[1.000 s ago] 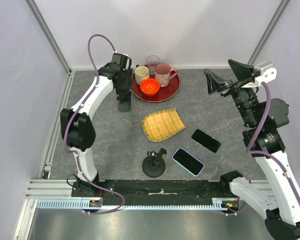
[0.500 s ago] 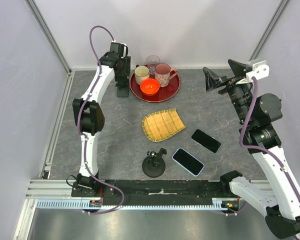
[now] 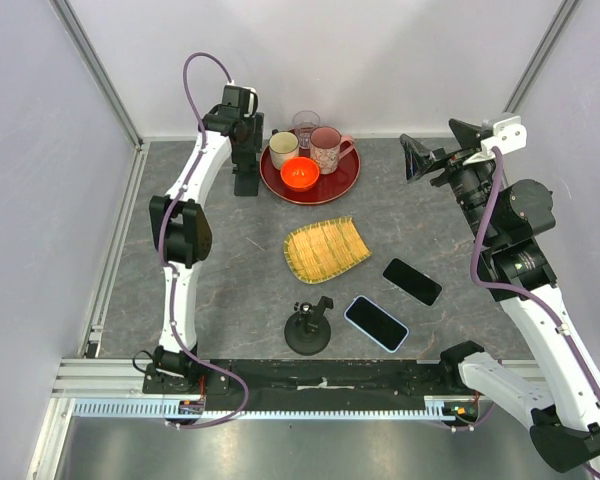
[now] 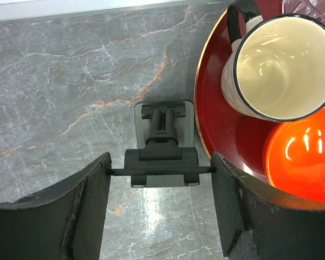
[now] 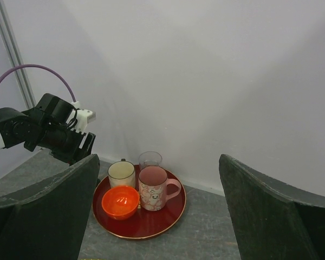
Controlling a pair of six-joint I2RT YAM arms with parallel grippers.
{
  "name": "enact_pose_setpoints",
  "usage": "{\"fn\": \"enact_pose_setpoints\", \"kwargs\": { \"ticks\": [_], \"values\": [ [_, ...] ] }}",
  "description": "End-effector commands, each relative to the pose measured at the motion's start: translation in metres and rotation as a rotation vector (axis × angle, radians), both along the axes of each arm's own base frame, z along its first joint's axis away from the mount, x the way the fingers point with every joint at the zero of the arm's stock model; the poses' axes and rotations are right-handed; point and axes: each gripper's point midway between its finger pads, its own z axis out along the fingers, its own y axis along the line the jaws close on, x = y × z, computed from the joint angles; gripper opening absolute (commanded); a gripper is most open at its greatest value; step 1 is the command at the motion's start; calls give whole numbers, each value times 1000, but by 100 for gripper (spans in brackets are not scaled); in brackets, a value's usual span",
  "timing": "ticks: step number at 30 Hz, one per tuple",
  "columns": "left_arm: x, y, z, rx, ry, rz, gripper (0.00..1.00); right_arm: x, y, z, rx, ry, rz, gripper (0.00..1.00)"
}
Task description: Place the phone on the phone stand
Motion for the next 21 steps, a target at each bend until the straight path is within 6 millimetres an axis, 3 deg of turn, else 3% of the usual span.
{"fn": "enact_pose_setpoints", "kwargs": {
  "ticks": [1, 19, 21],
  "values": [
    [11, 0, 4, 17, -37, -2, 2, -6, -2, 15, 8, -41, 1, 98],
    [15, 6, -17, 19, -12, 43, 2, -6, -2, 14, 6, -38, -1, 98],
    [14, 7, -16, 19, -13, 52, 12, -6, -2, 14, 8, -39, -1, 98]
  ]
}}
